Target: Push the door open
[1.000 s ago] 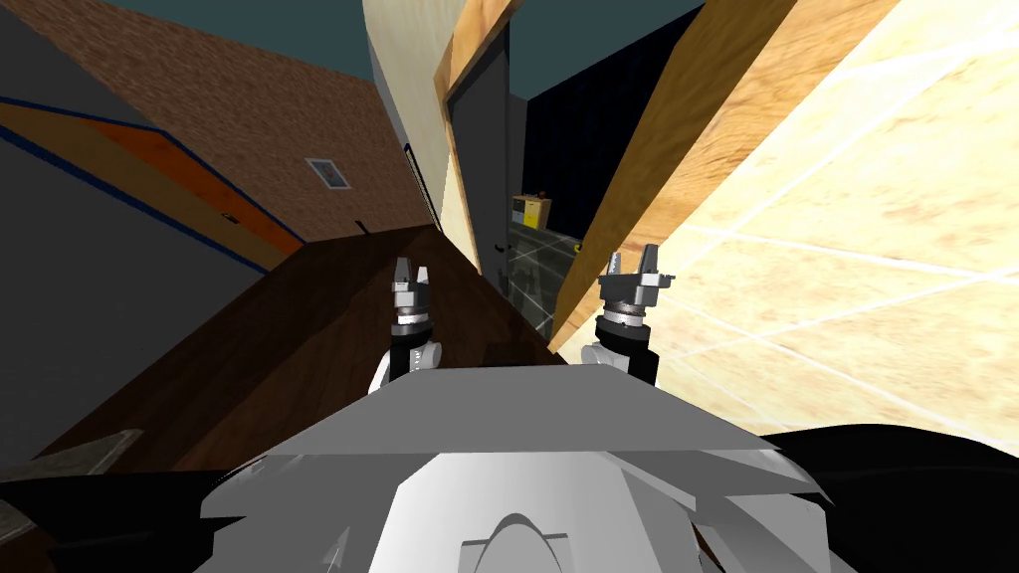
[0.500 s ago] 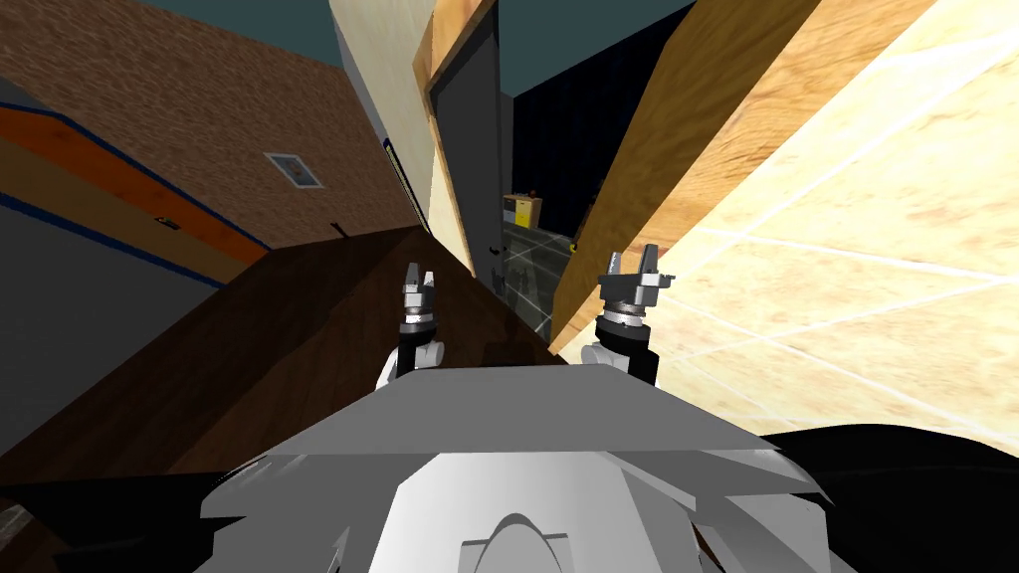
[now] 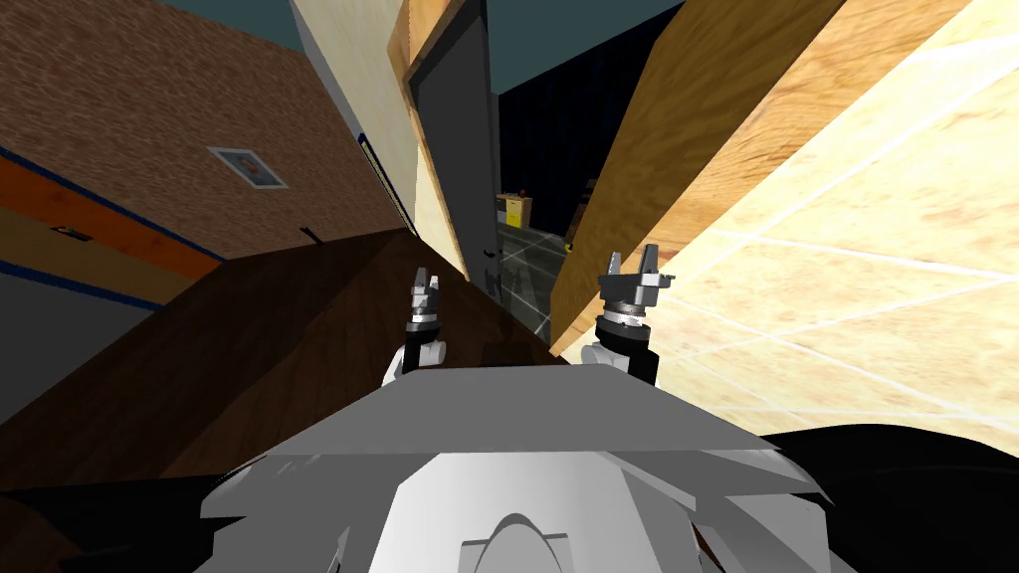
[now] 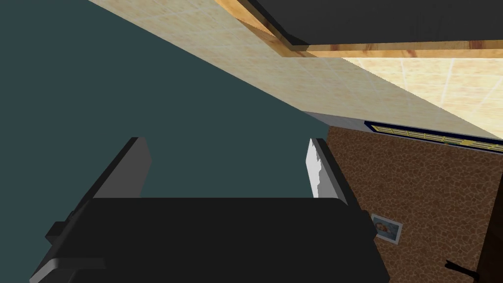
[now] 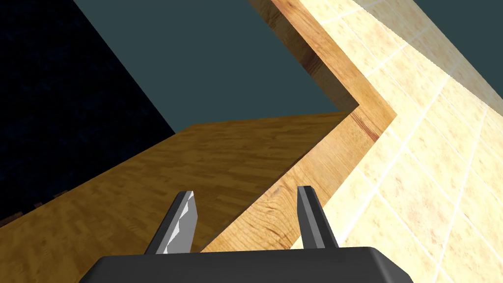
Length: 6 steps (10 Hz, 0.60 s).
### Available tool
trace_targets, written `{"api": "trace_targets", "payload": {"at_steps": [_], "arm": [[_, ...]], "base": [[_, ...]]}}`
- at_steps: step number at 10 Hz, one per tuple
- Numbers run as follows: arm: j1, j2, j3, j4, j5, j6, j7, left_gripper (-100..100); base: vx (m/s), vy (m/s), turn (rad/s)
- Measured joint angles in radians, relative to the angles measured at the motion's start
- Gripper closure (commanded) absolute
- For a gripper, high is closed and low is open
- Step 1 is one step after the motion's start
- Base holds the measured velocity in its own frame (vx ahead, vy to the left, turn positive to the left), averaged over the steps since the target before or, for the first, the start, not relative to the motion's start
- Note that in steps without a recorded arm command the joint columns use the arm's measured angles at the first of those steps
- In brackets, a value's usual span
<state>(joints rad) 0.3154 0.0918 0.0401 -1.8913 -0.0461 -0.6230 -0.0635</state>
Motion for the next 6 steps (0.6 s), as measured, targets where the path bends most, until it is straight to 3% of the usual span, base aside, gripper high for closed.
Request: {"api": "trace_targets", "payload": {"at_steps": [6], "arm": [[-0.048, 0.014, 0.007, 0.135, 0.012, -0.017, 0.0, -100]], "base": [[0.095, 0.101, -0.149]]}}
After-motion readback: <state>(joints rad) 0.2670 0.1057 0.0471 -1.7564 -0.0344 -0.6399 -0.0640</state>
